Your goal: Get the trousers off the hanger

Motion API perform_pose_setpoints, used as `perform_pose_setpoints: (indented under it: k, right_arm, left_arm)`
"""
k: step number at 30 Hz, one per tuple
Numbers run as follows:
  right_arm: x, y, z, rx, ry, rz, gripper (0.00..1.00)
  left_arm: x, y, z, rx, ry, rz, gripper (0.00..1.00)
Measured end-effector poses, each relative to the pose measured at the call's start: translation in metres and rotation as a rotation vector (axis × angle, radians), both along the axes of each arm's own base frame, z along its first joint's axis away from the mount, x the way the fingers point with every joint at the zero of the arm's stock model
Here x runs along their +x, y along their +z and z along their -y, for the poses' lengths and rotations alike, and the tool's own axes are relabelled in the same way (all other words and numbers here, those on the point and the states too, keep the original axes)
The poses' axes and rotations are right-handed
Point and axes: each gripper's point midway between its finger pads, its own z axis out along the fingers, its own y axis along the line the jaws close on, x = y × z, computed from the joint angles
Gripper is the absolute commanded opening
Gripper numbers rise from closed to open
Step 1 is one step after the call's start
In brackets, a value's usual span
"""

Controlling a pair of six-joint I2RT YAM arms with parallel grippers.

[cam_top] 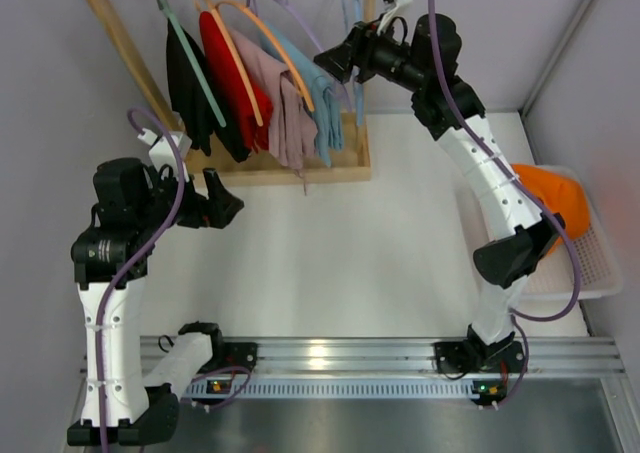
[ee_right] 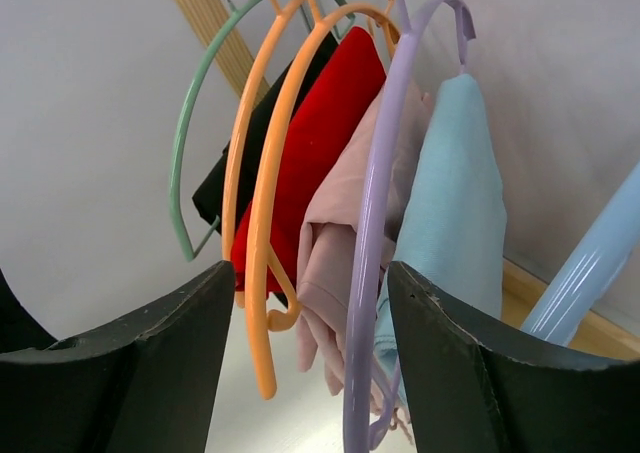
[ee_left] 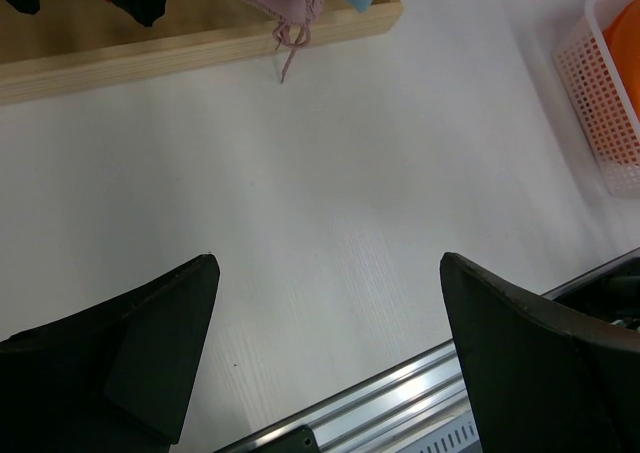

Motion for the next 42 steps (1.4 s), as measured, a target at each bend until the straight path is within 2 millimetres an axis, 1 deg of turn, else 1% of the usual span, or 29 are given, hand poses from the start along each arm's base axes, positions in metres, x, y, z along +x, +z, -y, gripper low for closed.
perform_pose_setpoints:
  k: [6,7,8,9,10,14,16,19,22,25,27,30,34,37,39,42]
  right_arm:
    - [0.000,-0.002,-0.005,0.003,0.003,-0.004,0.62]
    - [0.000,-0.002,-0.005,0.005,0.004,-0.005,0.60]
    - [0.001,-0.002,-0.006,0.006,0.003,-0.005,0.57]
    - [0.002,-0.002,-0.006,0.007,0.001,-0.004,0.52]
    - [0.003,-0.003,-0.006,0.006,-0.008,-0.001,0.50]
    - [0.011,-0.007,-0.005,-0.014,-0.081,0.004,0.45]
    - [0.013,-0.010,-0.007,-0.042,-0.133,0.015,0.44]
    - [0.010,-0.018,-0.012,-0.097,-0.183,0.022,0.43]
    - [0.004,-0.033,-0.020,-0.172,-0.217,0.020,0.40]
    - [-0.002,-0.046,-0.023,-0.248,-0.252,0.019,0.37]
    - [-0.005,-0.050,-0.024,-0.282,-0.267,0.024,0.36]
    - [-0.005,-0.049,-0.021,-0.307,-0.294,0.037,0.36]
    - [-0.001,-0.040,-0.015,-0.300,-0.330,0.059,0.35]
    - [0.004,-0.036,-0.018,-0.288,-0.342,0.073,0.33]
    - [0.009,-0.040,-0.020,-0.287,-0.346,0.073,0.33]
    - [0.015,-0.051,-0.026,-0.301,-0.344,0.061,0.32]
  left_arm:
    - [-0.001,0.000,0.002,-0.011,-0.003,-0.003,0.99]
    - [-0.001,0.001,0.002,-0.014,-0.005,-0.004,0.99]
    - [-0.001,0.001,0.002,-0.015,-0.007,-0.004,0.99]
    - [-0.001,0.001,0.003,-0.016,-0.007,-0.005,0.98]
    - [-0.001,0.001,0.003,-0.017,-0.009,-0.005,0.99]
    - [-0.001,0.001,0.003,-0.018,-0.009,-0.004,0.99]
    - [-0.002,0.001,0.003,-0.018,-0.009,-0.002,0.99]
    - [-0.004,0.003,0.003,-0.020,-0.008,0.004,0.98]
    - [-0.005,0.004,0.003,-0.021,-0.007,0.011,0.99]
    - [-0.007,0.005,0.003,-0.023,-0.006,0.015,0.98]
    - [-0.007,0.006,0.003,-0.023,-0.006,0.018,0.99]
    - [-0.008,0.006,0.004,-0.026,-0.004,0.018,0.99]
    - [-0.011,0.006,0.004,-0.028,-0.003,0.024,0.99]
    - [-0.012,0.005,0.003,-0.027,-0.001,0.023,0.99]
    - [-0.013,0.005,0.003,-0.026,0.001,0.026,0.99]
    - [-0.013,0.004,0.003,-0.025,0.004,0.027,0.99]
